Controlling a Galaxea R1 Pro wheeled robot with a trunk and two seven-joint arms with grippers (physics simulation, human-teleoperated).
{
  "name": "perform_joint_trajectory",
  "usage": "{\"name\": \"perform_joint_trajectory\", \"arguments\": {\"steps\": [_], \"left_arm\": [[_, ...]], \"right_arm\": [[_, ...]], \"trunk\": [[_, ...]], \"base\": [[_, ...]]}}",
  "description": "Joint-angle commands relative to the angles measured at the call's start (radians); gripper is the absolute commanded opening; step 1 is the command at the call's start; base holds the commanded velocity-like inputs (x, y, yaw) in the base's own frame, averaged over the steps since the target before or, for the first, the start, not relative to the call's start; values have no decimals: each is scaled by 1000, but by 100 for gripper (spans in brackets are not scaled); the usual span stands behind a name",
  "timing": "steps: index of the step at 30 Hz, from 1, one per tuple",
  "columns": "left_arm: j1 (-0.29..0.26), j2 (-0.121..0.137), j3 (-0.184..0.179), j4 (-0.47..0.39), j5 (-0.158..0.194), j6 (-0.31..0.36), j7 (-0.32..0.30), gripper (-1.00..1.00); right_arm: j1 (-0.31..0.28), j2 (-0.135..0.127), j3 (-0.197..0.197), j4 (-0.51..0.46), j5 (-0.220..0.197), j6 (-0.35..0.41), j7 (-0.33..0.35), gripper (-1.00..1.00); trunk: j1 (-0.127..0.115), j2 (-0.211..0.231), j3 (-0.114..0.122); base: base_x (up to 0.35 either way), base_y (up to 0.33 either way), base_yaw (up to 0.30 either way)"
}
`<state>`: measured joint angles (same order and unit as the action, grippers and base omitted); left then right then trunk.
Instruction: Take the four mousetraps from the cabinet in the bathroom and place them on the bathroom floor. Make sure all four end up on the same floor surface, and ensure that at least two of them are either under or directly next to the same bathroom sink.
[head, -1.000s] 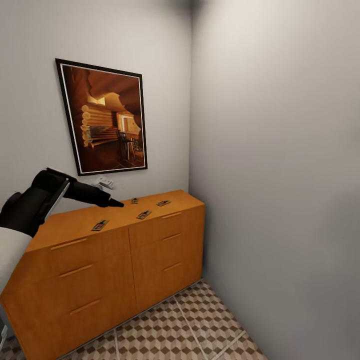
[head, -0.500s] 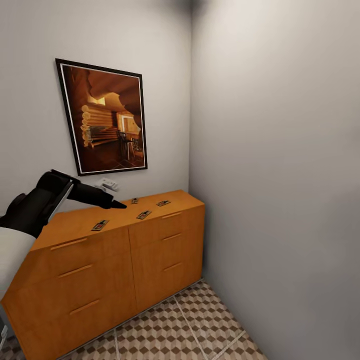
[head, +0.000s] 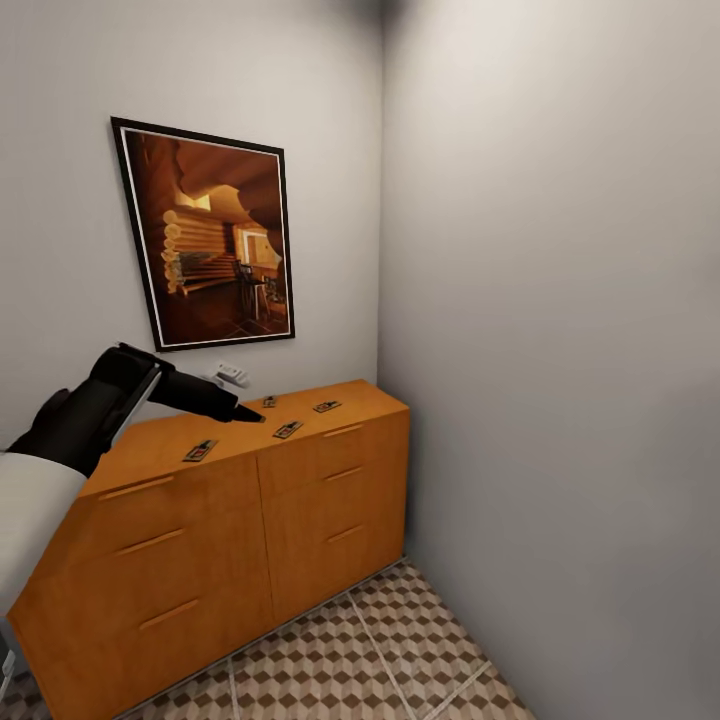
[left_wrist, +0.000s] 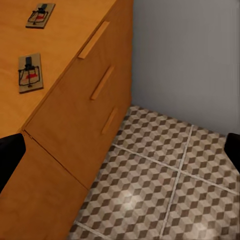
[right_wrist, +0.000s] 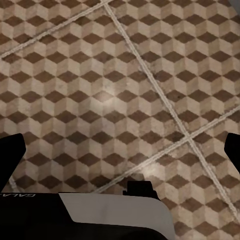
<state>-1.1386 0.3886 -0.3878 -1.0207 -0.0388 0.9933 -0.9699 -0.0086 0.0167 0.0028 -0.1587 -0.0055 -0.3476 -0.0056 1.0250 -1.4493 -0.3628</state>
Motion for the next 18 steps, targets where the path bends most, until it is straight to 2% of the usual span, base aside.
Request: {"name": "perform_joint_trajectory", "arguments": {"steps": [1,18], "left_arm": [[-1,-2,-2,0,-4,5,-6,100],[-1,-44,-7,19,-3,4,-5,100]], "right_arm": [[-1,0,0,1,-1,-3,-1,100],[-1,0,0,1,1,-3,-1,100]], "trunk": [[0,-1,-1],[0,-1,-1]], "base": [[0,0,0],[0,0,0]]}}
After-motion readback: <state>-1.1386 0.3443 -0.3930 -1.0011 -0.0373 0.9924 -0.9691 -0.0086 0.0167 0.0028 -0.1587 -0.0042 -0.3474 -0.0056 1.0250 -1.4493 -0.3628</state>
